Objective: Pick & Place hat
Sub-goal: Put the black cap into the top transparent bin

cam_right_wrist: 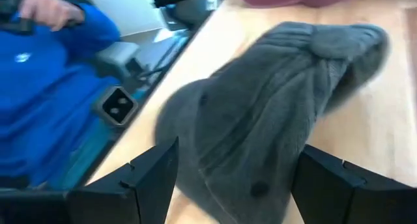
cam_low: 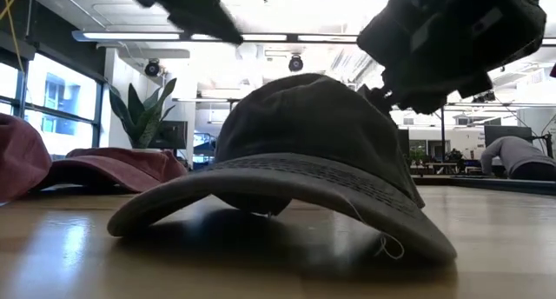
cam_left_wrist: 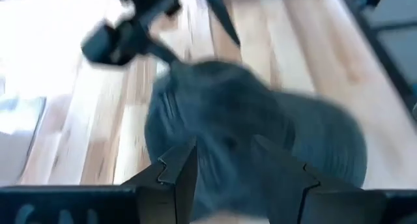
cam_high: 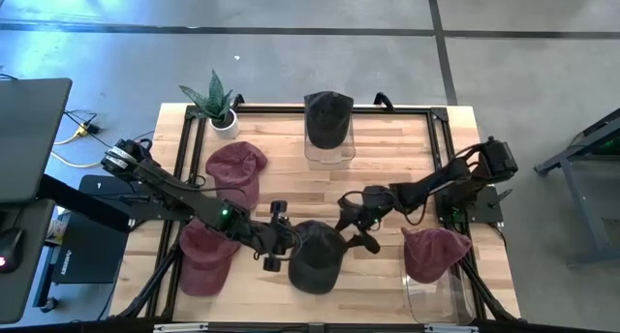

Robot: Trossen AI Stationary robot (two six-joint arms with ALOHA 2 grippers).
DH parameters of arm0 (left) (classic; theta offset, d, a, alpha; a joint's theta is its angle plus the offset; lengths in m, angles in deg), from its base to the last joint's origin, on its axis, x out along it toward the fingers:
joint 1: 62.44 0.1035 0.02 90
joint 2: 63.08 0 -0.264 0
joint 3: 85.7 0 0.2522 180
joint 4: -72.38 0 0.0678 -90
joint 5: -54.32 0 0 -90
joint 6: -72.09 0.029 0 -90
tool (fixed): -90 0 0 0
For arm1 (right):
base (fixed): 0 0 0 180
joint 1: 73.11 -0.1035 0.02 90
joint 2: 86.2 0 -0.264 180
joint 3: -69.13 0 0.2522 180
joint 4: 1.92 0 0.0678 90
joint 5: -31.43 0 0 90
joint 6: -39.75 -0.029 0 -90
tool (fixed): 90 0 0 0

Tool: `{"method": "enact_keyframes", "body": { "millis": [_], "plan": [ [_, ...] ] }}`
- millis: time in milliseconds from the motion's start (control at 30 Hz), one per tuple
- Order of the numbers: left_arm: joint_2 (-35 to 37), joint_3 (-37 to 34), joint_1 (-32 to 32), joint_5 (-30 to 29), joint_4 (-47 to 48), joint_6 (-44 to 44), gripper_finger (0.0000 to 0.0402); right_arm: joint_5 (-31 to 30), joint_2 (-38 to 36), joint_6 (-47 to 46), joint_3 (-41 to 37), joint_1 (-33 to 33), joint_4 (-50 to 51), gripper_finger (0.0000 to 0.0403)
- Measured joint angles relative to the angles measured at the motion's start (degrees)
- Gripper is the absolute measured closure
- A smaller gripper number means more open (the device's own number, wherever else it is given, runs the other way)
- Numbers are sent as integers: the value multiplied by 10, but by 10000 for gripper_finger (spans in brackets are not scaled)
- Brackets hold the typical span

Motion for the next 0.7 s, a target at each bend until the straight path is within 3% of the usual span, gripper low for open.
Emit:
{"method": "enact_keyframes", "body": {
  "millis": [200,400,533,700],
  "plan": [
    [0,0,0,5,-9,14,263,66,33,33,32,0,3,147],
    [-28,0,21,24,-50,46,263,55,37,40,35,0,41,156],
    [-31,-23,53,72,-123,72,263,36,37,52,35,-8,34,216],
    [-46,-47,111,95,-134,74,263,18,37,66,35,-23,36,338]
  ]
}}
